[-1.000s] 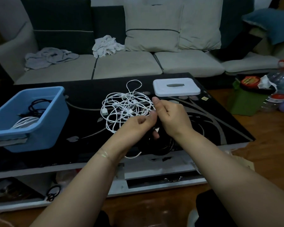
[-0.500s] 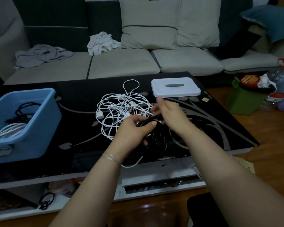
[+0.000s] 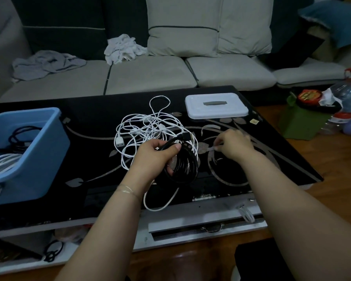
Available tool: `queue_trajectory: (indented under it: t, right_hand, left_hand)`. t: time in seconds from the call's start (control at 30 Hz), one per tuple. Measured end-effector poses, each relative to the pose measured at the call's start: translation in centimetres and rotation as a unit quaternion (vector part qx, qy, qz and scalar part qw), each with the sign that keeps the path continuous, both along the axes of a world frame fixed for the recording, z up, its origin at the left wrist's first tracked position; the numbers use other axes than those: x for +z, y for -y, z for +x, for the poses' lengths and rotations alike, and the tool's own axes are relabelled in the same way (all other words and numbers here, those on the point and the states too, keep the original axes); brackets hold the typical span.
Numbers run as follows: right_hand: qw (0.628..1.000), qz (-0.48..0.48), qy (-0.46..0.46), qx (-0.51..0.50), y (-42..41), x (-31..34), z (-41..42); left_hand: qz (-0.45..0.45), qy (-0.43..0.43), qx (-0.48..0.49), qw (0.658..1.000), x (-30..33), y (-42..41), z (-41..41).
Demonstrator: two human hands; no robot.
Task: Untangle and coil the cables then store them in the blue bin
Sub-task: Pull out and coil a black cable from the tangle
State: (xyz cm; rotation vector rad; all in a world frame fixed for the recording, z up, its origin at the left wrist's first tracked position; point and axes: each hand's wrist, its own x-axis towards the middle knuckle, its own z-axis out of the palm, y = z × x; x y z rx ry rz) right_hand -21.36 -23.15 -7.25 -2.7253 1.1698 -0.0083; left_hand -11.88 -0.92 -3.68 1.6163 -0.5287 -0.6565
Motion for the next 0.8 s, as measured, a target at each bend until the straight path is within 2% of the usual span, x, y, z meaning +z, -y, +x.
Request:
queue_trajectory:
  t: [0.1,0.17,0.33,0.4,0.43,0.5,0.57,0.67,0.8]
  right_hand:
    - [0.999,-0.018,0.042,0.006,0.2,-0.9,0.0]
    - [0.991,-0.043,0.130,0.012,0.2,-0.9,0.1]
    - [0.910,-0.081,0.406,0.013,-2.9,4.6,0.4]
    - [0.888,-0.041,0.457,0.029,-4.9,7.2,0.8]
    - [0.878,0.017,0.477,0.036,-5.8,8.4,1.0]
    - [0.868,0.185,0.459,0.043,-8.2,10.0,1.2]
    - [0.887,0.302,0.345,0.044,-9.8,10.2,1.0]
    - [0.910,0.352,0.219,0.033,-11.8,8.7,0.7]
    - [0.917,0.346,0.197,0.013,-12.8,6.9,1.6]
  left_hand:
    - [-0.006,-0.024,-0.007,1.000,0.0,0.1,-0.1]
    - [-0.011,-0.033,-0.008,0.999,-0.1,0.2,0.0]
    - [-0.018,-0.037,0.022,0.999,-0.6,0.1,0.7]
    - [-0.022,-0.035,0.034,0.999,-0.7,0.2,0.6]
    - [-0.026,-0.034,0.042,0.998,-0.8,0.4,0.6]
    - [-0.043,-0.036,0.067,0.996,-0.7,0.2,0.5]
    - [-0.053,-0.036,0.095,0.993,-0.6,0.3,0.5]
    - [-0.067,-0.033,0.120,0.990,-0.4,0.0,0.6]
    - [-0.094,-0.009,0.134,0.986,-0.3,-0.2,0.2]
